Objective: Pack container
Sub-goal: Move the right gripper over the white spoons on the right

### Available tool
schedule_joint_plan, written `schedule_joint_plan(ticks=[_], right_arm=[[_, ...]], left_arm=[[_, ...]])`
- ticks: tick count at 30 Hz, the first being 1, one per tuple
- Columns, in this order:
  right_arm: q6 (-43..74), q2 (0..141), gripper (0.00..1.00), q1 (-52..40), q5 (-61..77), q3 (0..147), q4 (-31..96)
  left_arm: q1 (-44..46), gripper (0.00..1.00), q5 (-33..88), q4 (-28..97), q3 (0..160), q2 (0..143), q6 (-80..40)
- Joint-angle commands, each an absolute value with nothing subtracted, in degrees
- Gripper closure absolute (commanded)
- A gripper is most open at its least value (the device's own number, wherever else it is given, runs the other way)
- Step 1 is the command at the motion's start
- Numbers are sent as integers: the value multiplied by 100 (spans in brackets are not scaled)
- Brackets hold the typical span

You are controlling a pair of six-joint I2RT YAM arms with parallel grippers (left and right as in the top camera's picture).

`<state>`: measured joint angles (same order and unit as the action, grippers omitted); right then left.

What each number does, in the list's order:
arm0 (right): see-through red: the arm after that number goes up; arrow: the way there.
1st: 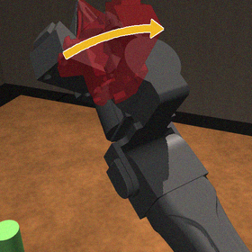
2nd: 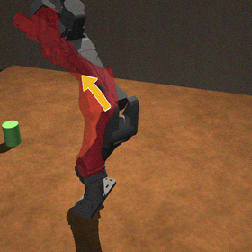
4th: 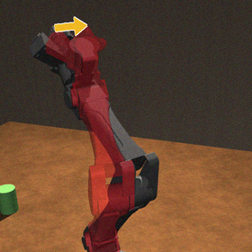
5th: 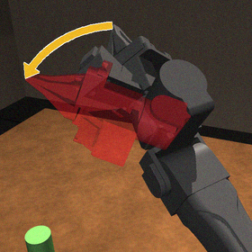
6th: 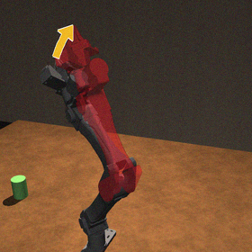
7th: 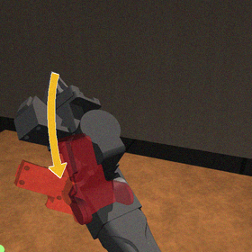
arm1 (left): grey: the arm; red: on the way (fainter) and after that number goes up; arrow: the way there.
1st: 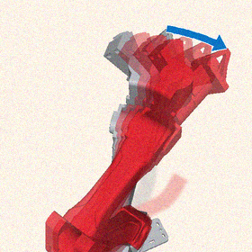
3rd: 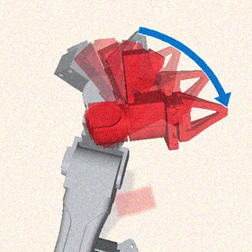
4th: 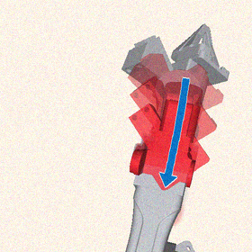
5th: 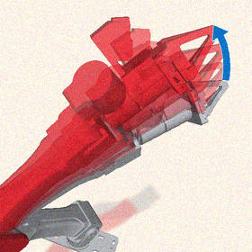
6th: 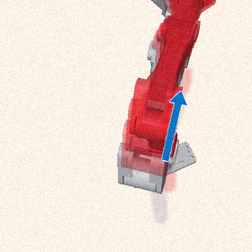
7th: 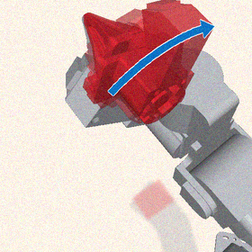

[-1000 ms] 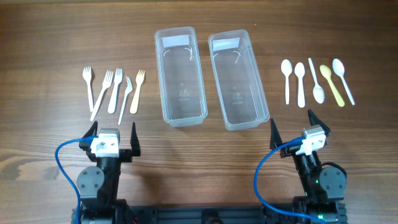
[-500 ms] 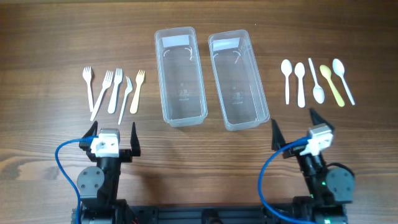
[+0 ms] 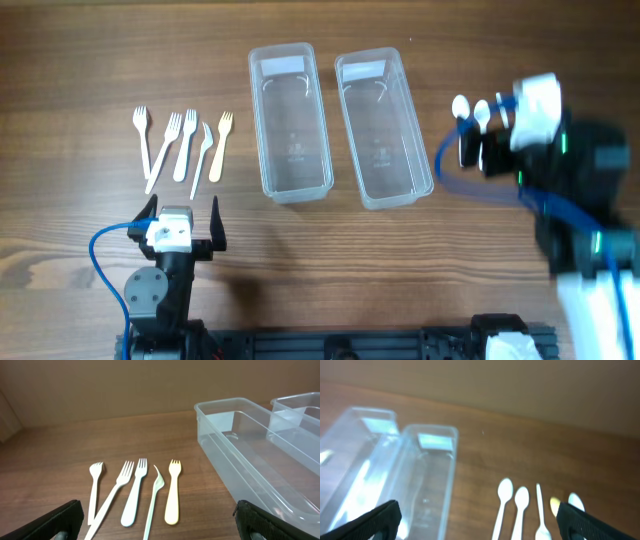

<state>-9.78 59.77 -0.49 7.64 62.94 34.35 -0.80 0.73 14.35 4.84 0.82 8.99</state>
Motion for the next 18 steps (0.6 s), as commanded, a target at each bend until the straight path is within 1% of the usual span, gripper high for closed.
schedule_joint_plan(ticks=[1,4,9,18], right_arm=[[-1197,7328,0,84,639,7264,3872],[-1210,8125,0,84,554,7485,4034],[-1194,8864,0,84,252,7478,4016],[-733,8982,0,84,246,7478,3747]], left_arm=[[-73,0,78,1417,438,45,1009],[-73,0,78,1417,438,45,1009],[-73,0,78,1417,438,45,1009],[-73,0,80,1417,438,43,1009]])
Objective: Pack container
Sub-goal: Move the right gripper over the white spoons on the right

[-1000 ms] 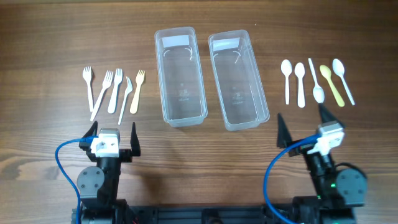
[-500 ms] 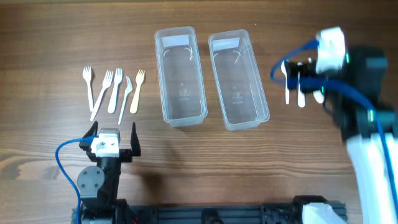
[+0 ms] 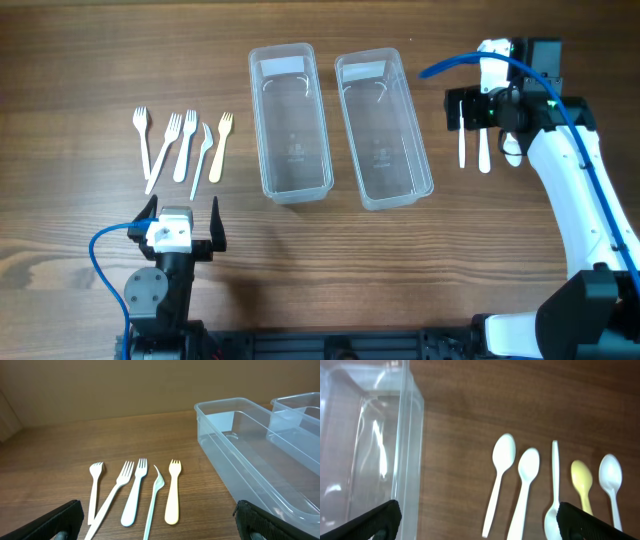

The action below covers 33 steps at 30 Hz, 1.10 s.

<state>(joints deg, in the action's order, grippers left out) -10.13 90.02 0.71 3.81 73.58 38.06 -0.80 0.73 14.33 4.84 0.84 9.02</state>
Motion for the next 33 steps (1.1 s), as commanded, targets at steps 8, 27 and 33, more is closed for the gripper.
schedule_joint_plan(ticks=[8,27,33], right_arm=[[-602,9411,8,84,-23,7478,3636],[-368,9944,0,99,-259,7478,3568],[-233,10018,0,106,-261,7749,3883]], left_arm=[[-73,0,78,1417,438,45,1009],[-73,0,78,1417,438,45,1009],[-73,0,78,1417,438,45,1009]])
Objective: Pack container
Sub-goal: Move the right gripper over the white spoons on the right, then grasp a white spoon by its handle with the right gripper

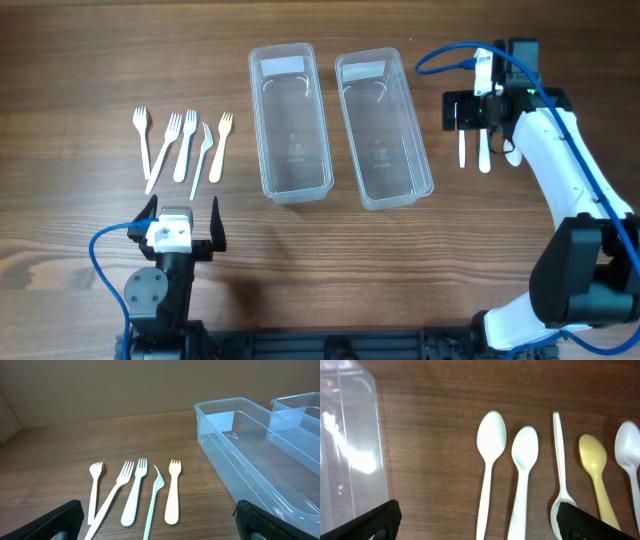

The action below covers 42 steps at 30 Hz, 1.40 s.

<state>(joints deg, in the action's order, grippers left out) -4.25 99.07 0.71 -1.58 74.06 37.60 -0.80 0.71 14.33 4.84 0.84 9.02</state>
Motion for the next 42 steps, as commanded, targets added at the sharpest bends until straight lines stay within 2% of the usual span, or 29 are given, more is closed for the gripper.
schedule_joint_plan(ticks=[1,7,14,24,28,42], right_arm=[[-176,10040,1,115,-261,7846,3962],[62,10335,4,307,10,8493,4499],[-3,11128,18,357,268,8777,4805],[-355,11646,22,346,388,8774,4884],[-574,11679,27,344,388,8766,4866],[-733,11681,28,344,344,8353,4523]], left_arm=[[-73,0,78,1417,438,45,1009],[-73,0,78,1417,438,45,1009],[-73,0,78,1417,438,45,1009],[-73,0,80,1417,438,45,1009],[-73,0,78,1417,438,45,1009],[-73,0,78,1417,438,45,1009]])
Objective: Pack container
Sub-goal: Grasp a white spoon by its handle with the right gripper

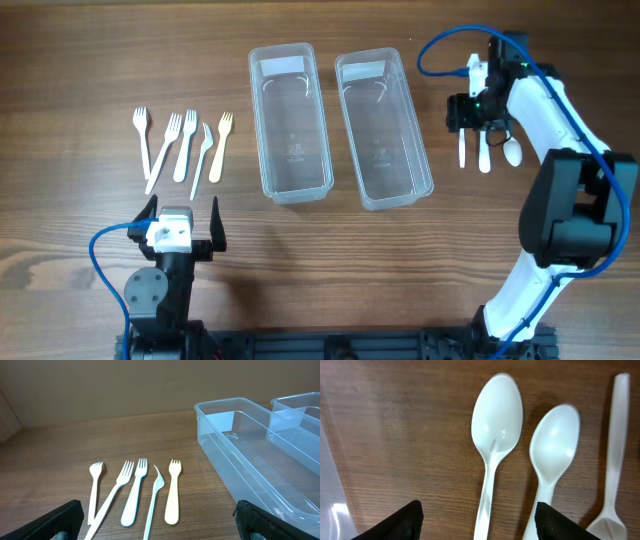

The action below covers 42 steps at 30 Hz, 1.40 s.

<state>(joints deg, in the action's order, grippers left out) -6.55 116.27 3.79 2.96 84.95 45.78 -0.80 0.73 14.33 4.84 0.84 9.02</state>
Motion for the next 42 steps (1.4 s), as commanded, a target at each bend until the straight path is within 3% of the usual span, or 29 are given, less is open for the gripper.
schedule_joint_plan(ticks=[1,21,26,32,36,40,42], right_arm=[[-729,11684,28,344,344,8333,4508],[-447,11692,30,344,346,7599,3686],[-445,11732,37,344,346,7599,3667],[-445,12044,59,344,344,7599,3664],[-438,12068,85,344,344,7601,3658],[-438,12064,96,344,344,7601,3656],[-436,12062,96,340,346,7609,3651]], left_arm=[[-73,0,78,1417,438,45,1009],[-73,0,78,1417,438,45,1009],[-73,0,78,1417,438,45,1009],[-73,0,78,1417,438,45,1009],[-73,0,78,1417,438,45,1009],[-73,0,78,1417,438,45,1009],[-73,0,78,1417,438,43,1009]])
